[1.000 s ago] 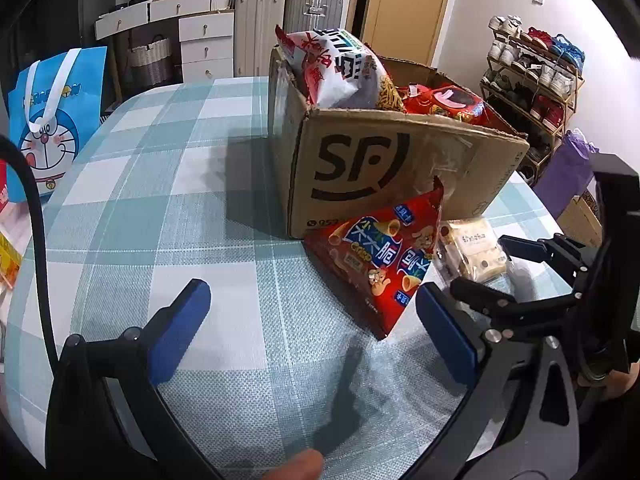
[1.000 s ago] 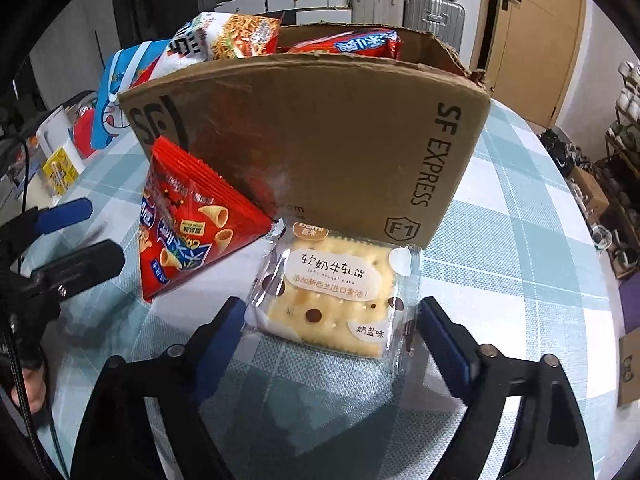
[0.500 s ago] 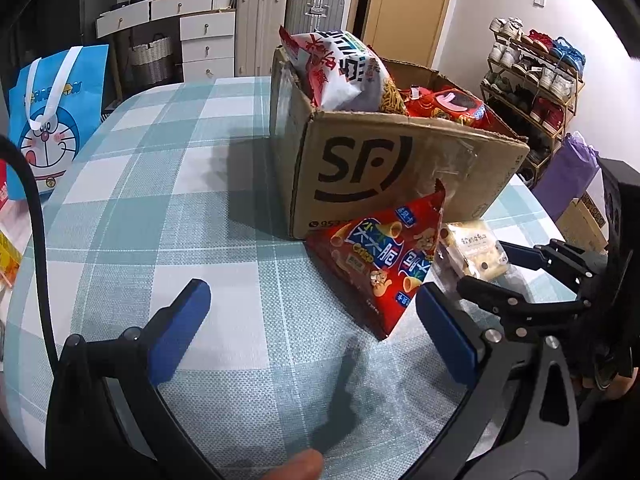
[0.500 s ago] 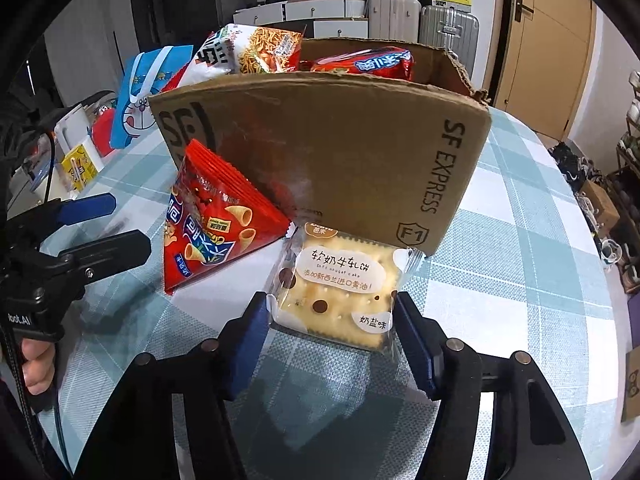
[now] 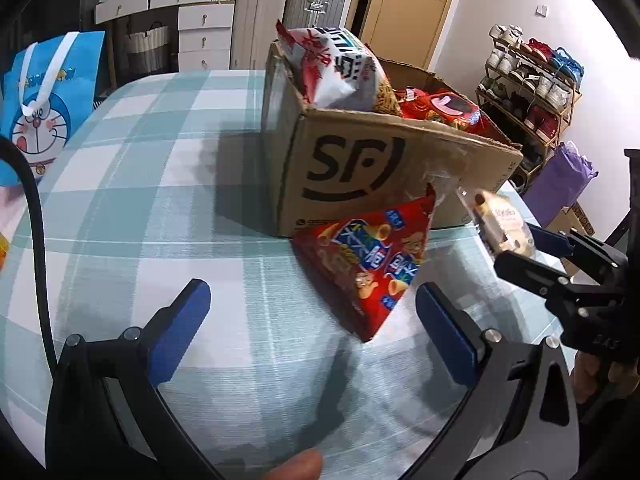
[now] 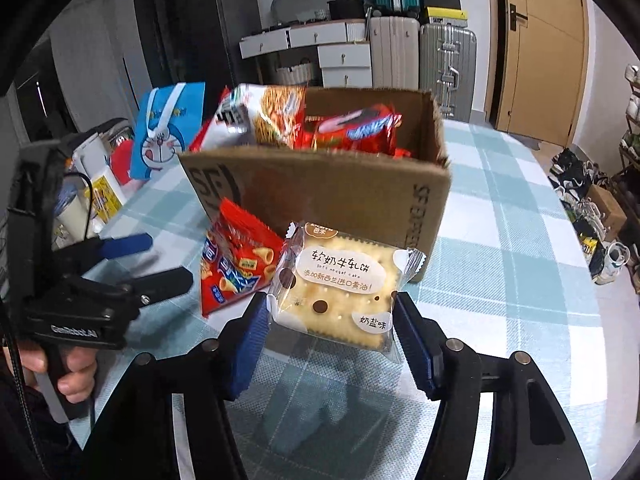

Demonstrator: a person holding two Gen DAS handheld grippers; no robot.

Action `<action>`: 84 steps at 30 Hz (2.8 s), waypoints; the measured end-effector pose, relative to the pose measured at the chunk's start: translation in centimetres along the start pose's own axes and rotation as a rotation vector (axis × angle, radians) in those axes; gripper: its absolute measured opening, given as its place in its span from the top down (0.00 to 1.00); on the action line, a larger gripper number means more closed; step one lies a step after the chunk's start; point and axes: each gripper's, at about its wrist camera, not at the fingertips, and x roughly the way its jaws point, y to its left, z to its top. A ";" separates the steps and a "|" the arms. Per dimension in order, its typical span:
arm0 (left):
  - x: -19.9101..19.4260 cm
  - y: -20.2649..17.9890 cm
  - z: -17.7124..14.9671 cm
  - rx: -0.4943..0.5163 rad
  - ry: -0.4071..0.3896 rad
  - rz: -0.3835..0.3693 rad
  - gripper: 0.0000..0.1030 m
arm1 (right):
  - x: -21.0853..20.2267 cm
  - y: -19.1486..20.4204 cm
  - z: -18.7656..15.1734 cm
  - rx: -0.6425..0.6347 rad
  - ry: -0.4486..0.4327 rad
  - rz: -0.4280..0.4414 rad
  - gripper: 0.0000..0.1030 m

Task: Organize snacks
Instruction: 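Grasp the red triangular chip bag with the left tool while the right lifts the cracker pack, then carry the chip bag and cracker pack over the cardboard box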

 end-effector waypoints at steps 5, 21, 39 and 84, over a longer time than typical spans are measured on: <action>0.6 -1.4 0.2 0.009 0.006 0.007 0.01 | -2.0 -0.8 0.5 0.008 -0.034 0.004 0.39; 4.6 -4.8 0.9 0.049 0.048 0.042 0.08 | -6.3 -3.6 1.6 0.074 -0.125 0.017 0.39; 5.4 -5.0 0.9 0.055 0.032 0.014 0.52 | -6.8 -5.1 1.6 0.110 -0.129 0.008 0.39; -9.9 -6.8 9.2 0.093 -0.221 -0.041 0.53 | -8.0 -3.6 4.2 0.075 -0.198 0.036 0.39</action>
